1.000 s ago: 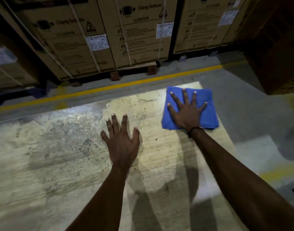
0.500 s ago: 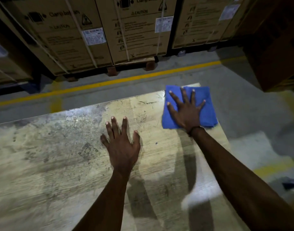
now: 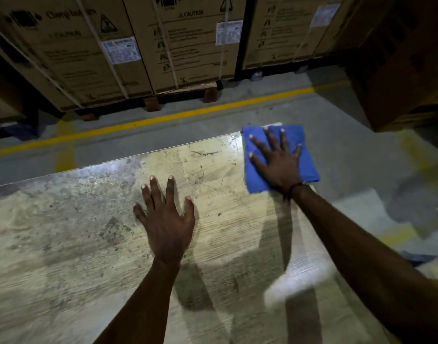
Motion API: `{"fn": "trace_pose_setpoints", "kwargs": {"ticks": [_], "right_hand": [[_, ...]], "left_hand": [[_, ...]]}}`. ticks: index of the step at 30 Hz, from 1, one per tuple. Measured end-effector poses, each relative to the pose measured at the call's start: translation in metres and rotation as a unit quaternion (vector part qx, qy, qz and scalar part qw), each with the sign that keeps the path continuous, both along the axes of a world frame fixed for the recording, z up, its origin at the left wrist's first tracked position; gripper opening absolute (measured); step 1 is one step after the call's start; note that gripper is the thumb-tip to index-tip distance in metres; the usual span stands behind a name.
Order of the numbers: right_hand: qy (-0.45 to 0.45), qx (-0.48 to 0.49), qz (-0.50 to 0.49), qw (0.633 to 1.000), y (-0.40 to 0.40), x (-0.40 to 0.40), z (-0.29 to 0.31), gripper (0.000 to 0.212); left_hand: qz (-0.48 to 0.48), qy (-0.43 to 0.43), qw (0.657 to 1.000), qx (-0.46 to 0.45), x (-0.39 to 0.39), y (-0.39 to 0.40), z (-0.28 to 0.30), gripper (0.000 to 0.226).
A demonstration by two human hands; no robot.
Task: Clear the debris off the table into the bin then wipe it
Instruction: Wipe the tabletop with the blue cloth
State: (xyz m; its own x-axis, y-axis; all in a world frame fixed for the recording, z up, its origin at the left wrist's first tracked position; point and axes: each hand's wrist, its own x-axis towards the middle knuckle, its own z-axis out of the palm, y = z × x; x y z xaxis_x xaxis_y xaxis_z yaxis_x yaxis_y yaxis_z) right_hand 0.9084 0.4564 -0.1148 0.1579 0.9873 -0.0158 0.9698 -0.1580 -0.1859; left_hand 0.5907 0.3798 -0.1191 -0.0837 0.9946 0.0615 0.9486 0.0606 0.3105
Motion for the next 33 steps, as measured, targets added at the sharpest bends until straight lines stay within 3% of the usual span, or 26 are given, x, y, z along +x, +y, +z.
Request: {"fn": "trace_pose_setpoints", "kwargs": {"ticks": [5,9,11,16,20,23,26,29,33], "right_hand": [[0.024,-0.005,-0.043,0.999,0.037,-0.025,-0.002,0.062],[-0.015,0.010,0.099,0.995,-0.043,-0.065,-0.002,0.061],[-0.022,0.010,0.116,0.993,-0.084,-0.058,0.001,0.060],[-0.012,0.005,-0.005,1.000,-0.054,-0.001,0.001,0.062],[0.016,0.001,-0.043,0.999,-0.020,-0.024,-0.004,0.065],[-0.028,0.020,0.052,0.998,-0.065,-0.067,-0.005,0.063],[-0.012,0.018,0.105,0.994,-0.129,-0.071,-0.001,0.061],[-0.030,0.013,0.037,0.999,-0.138,-0.033,-0.002,0.061],[-0.001,0.012,-0.039,0.999,-0.084,-0.012,-0.004,0.062]], "left_hand": [[0.003,-0.006,1.000,-0.005,-0.001,0.000,-0.001,0.071],[0.004,-0.009,1.000,-0.008,-0.001,0.001,-0.001,0.071],[0.003,-0.007,1.000,-0.010,0.000,0.001,0.001,0.070],[-0.002,-0.003,1.000,-0.018,-0.001,0.001,0.003,0.071],[-0.002,-0.007,1.000,-0.018,-0.001,0.001,0.001,0.070],[-0.003,-0.010,1.000,-0.020,-0.002,0.002,0.001,0.070],[-0.005,-0.008,1.000,-0.022,-0.002,0.001,0.000,0.071],[-0.012,-0.013,1.000,-0.017,-0.003,0.001,-0.002,0.070],[-0.012,-0.017,1.000,-0.009,-0.002,0.001,-0.005,0.070]]}}
